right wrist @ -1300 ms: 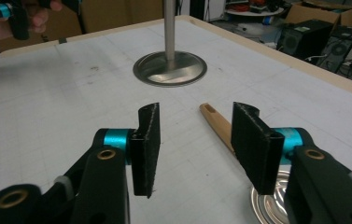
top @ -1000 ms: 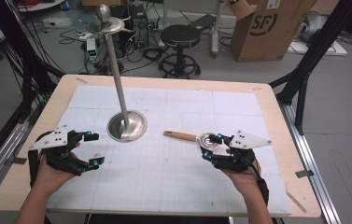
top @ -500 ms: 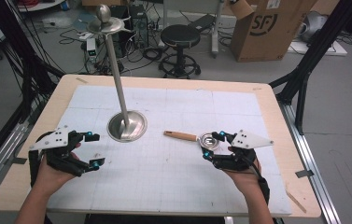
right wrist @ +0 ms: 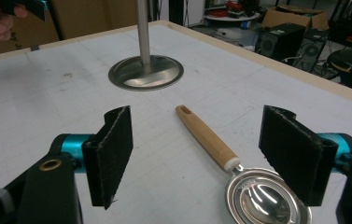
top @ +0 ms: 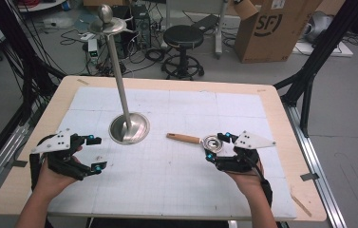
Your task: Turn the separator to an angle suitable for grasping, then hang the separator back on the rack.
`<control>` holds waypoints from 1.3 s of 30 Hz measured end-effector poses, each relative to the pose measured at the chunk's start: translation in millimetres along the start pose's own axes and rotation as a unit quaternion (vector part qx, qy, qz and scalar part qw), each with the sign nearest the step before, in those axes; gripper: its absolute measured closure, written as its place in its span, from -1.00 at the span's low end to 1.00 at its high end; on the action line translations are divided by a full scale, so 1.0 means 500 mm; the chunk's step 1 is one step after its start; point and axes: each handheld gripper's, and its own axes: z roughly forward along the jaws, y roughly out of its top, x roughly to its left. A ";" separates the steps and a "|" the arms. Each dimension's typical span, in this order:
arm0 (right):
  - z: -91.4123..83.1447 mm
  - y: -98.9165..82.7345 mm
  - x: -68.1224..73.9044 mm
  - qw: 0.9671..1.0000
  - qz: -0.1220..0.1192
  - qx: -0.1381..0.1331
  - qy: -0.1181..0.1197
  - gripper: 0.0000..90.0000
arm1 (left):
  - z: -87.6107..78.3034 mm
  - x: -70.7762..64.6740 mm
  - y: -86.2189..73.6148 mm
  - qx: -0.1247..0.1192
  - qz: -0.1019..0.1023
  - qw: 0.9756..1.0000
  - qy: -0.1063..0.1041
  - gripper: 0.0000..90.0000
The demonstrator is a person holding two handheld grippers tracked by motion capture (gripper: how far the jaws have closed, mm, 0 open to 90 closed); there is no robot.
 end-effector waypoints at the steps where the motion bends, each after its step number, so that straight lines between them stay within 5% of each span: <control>1: 0.000 0.000 0.000 1.000 0.000 0.000 0.000 -0.43 | 0.001 0.001 0.000 0.000 -0.001 1.000 -0.002 -0.70; 16: 0.022 0.007 -0.008 1.000 -0.009 0.021 0.002 -0.42 | -0.018 -0.002 -0.007 -0.009 -0.010 1.000 0.004 -0.70; 19: 0.040 0.009 -0.018 0.999 -0.011 0.045 -0.003 -0.41 | -0.026 -0.004 -0.008 -0.013 -0.011 1.000 0.007 -0.70; 20: 0.054 0.011 -0.025 0.998 -0.013 0.066 -0.008 -0.41 | -0.027 -0.004 -0.008 -0.015 -0.012 1.000 0.008 -0.70; 30: 0.098 0.025 -0.050 0.994 -0.022 0.107 -0.009 -0.39 | -0.022 -0.007 -0.009 -0.008 -0.009 1.000 0.006 -0.69; 39: 0.145 0.043 -0.076 0.984 -0.053 0.170 -0.013 -0.36 | -0.012 -0.011 -0.008 0.000 -0.002 1.000 0.005 -0.69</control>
